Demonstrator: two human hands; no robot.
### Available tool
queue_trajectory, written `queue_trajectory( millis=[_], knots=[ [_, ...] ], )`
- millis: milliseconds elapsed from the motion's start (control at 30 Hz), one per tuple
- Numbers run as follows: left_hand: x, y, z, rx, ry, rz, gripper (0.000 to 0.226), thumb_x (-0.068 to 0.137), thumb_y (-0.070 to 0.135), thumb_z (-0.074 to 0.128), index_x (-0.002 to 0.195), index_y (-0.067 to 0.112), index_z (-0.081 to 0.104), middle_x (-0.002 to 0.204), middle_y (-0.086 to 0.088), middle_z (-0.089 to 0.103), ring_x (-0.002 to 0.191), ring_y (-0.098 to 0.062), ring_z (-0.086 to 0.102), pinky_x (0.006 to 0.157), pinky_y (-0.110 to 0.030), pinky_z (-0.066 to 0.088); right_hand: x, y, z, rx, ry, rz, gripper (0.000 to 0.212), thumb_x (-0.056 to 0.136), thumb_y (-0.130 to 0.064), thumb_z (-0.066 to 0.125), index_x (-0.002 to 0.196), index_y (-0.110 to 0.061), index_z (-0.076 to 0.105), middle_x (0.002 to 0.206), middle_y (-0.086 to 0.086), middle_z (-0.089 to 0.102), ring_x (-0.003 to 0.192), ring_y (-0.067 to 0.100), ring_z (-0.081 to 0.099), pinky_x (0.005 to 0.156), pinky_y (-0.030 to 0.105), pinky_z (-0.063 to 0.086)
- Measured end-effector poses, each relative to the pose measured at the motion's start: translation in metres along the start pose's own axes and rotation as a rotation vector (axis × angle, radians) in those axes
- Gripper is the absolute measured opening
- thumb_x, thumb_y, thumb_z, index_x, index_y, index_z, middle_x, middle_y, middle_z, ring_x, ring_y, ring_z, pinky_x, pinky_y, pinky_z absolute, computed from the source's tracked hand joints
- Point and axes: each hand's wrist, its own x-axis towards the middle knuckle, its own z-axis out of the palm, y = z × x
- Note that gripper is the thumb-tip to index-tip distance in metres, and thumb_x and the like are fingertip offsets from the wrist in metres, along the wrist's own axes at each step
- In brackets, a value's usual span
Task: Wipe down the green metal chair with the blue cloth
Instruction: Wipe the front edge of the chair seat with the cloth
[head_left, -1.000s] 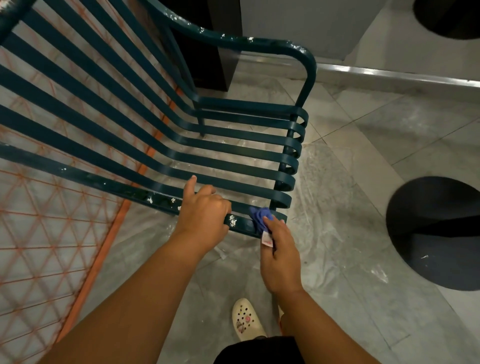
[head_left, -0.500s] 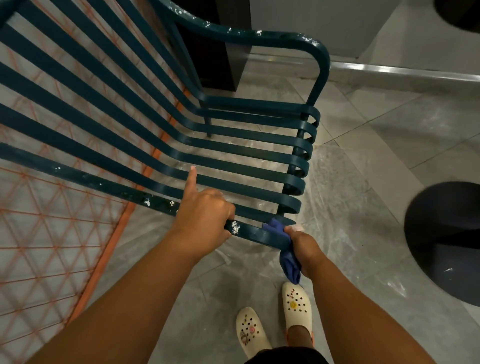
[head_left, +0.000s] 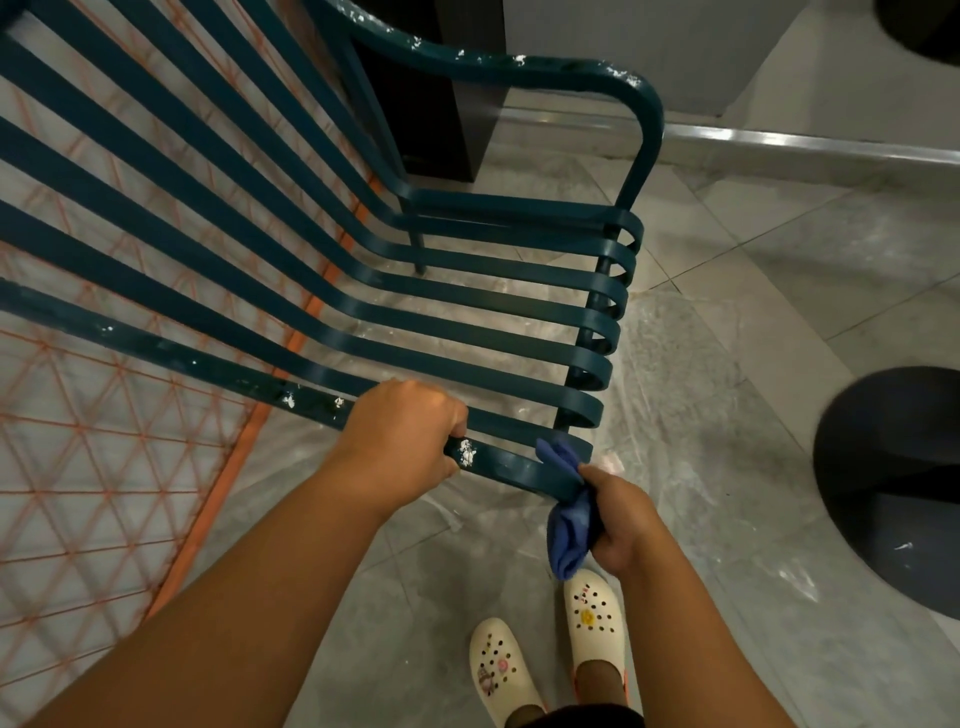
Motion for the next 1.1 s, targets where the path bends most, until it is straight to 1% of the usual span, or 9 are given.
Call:
queue_trajectory(
  millis=[200, 333, 533, 600, 667, 733, 833, 1000, 1100],
  knots=[
    [0.002, 0.001, -0.002, 0.009, -0.053, -0.003, 0.024, 0.082, 0.035, 0.072, 0.105, 0.032, 0.069, 0.097, 0.008, 0.066, 0.088, -0.01, 0.061, 0.082, -0.029, 0.055, 0.026, 0.014, 0.008, 0.195, 0.035, 0.067, 0.026, 0.098, -0.02, 0.046, 0.105, -0.005, 0.066, 0.098, 0.012, 0.067, 0.082, 0.024, 0.062, 0.07, 0.032, 0.05],
    [0.003, 0.0, 0.0, -0.004, -0.076, -0.027, 0.024, 0.083, 0.035, 0.071, 0.107, 0.032, 0.068, 0.099, 0.007, 0.067, 0.089, -0.011, 0.061, 0.083, -0.03, 0.054, 0.038, 0.013, 0.01, 0.198, 0.042, 0.194, 0.025, 0.098, -0.025, 0.048, 0.092, -0.006, 0.063, 0.075, 0.012, 0.066, 0.073, 0.026, 0.06, 0.062, 0.037, 0.047],
    [0.003, -0.002, 0.002, -0.011, -0.046, -0.015, 0.023, 0.082, 0.035, 0.071, 0.105, 0.032, 0.07, 0.097, 0.008, 0.068, 0.091, -0.011, 0.061, 0.086, -0.031, 0.053, 0.028, 0.013, 0.003, 0.422, 0.041, 0.348, 0.026, 0.1, -0.018, 0.035, 0.082, -0.015, 0.054, 0.074, 0.007, 0.055, 0.068, 0.021, 0.05, 0.035, 0.026, 0.047],
    [0.003, -0.003, 0.004, 0.018, -0.019, -0.004, 0.023, 0.081, 0.038, 0.072, 0.102, 0.032, 0.07, 0.095, 0.01, 0.068, 0.097, -0.011, 0.059, 0.098, -0.034, 0.047, 0.007, 0.006, 0.006, 0.465, 0.046, 0.329, 0.029, 0.1, -0.01, 0.035, 0.077, -0.014, 0.053, 0.075, 0.007, 0.056, 0.073, 0.022, 0.05, 0.057, 0.035, 0.055],
    [0.003, -0.003, 0.004, 0.046, -0.005, 0.023, 0.022, 0.08, 0.04, 0.072, 0.101, 0.032, 0.069, 0.092, 0.011, 0.069, 0.095, -0.008, 0.06, 0.113, -0.035, 0.029, -0.02, -0.001, 0.014, 0.322, 0.051, 0.212, 0.026, 0.098, -0.007, 0.037, 0.078, -0.01, 0.054, 0.074, 0.012, 0.058, 0.072, 0.026, 0.053, 0.089, 0.047, 0.046],
    [0.003, -0.002, 0.002, 0.054, 0.007, 0.032, 0.02, 0.082, 0.04, 0.07, 0.101, 0.032, 0.069, 0.091, 0.011, 0.068, 0.092, -0.006, 0.061, 0.118, -0.034, 0.014, -0.043, -0.006, 0.021, -0.017, 0.124, 0.079, 0.019, 0.096, -0.006, 0.041, 0.081, -0.008, 0.052, 0.078, 0.012, 0.055, 0.073, 0.029, 0.055, 0.097, 0.054, 0.043],
    [-0.001, -0.001, 0.002, 0.025, 0.022, 0.003, 0.02, 0.084, 0.04, 0.068, 0.102, 0.033, 0.067, 0.096, 0.012, 0.068, 0.098, -0.007, 0.06, 0.119, -0.036, 0.006, -0.073, -0.011, 0.029, -0.363, 0.196, -0.094, 0.021, 0.096, -0.017, 0.046, 0.094, -0.001, 0.058, 0.089, 0.016, 0.063, 0.089, 0.032, 0.061, 0.091, 0.051, 0.05],
    [-0.016, -0.006, 0.019, -0.088, 0.143, -0.102, 0.058, 0.077, 0.047, 0.073, 0.129, 0.035, 0.053, 0.129, 0.012, 0.056, 0.132, -0.012, 0.038, 0.116, -0.041, 0.0, -0.128, -0.016, 0.05, -0.901, 0.235, -0.629, 0.031, 0.101, -0.029, 0.038, 0.111, -0.01, 0.06, 0.073, -0.003, 0.058, 0.064, 0.011, 0.056, 0.057, 0.02, 0.047],
    [-0.029, -0.014, 0.031, -0.155, 0.232, -0.227, 0.081, 0.07, 0.044, 0.079, 0.14, 0.03, 0.041, 0.143, 0.006, 0.044, 0.139, -0.017, 0.029, 0.117, -0.043, 0.008, -0.123, -0.004, 0.074, -1.016, 0.141, -0.943, 0.043, 0.099, -0.03, 0.039, 0.14, -0.021, 0.044, 0.116, 0.001, 0.062, 0.097, 0.014, 0.062, 0.082, 0.021, 0.048]
  ],
)
